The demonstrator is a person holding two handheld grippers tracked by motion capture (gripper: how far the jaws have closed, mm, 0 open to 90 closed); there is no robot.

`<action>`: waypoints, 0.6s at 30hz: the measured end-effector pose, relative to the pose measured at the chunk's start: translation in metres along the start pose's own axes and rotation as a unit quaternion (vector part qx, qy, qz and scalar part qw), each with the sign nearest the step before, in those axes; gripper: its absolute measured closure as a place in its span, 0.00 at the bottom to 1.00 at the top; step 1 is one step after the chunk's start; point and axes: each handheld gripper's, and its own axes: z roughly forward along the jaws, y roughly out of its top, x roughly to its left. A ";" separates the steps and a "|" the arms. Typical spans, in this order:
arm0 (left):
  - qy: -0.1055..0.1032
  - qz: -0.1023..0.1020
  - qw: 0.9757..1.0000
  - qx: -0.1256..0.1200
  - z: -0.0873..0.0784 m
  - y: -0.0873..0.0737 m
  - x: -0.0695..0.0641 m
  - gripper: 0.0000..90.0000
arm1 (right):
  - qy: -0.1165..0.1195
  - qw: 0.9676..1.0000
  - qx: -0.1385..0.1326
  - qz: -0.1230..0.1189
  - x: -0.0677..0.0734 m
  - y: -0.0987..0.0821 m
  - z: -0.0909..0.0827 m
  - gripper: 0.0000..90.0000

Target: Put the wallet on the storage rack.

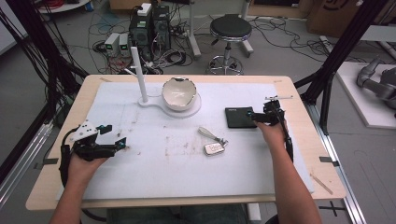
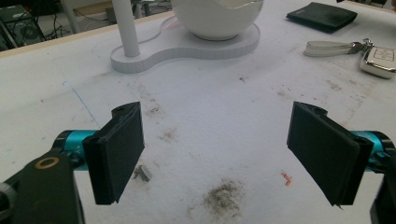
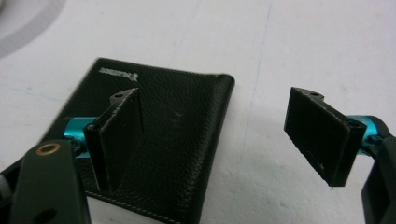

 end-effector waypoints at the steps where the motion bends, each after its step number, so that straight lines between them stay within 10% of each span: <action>1: -0.002 0.001 1.000 0.000 0.000 0.000 0.000 0.21 | 0.000 1.000 0.000 0.000 0.000 0.000 0.000 0.22; 11: -0.001 0.002 1.000 0.001 0.000 -0.001 -0.002 0.21 | 0.024 0.999 0.034 0.028 -0.004 -0.010 0.015 0.24; 18: -0.002 0.003 1.000 0.002 0.000 -0.001 -0.003 0.21 | 0.070 0.997 0.020 0.037 -0.004 -0.016 0.011 0.57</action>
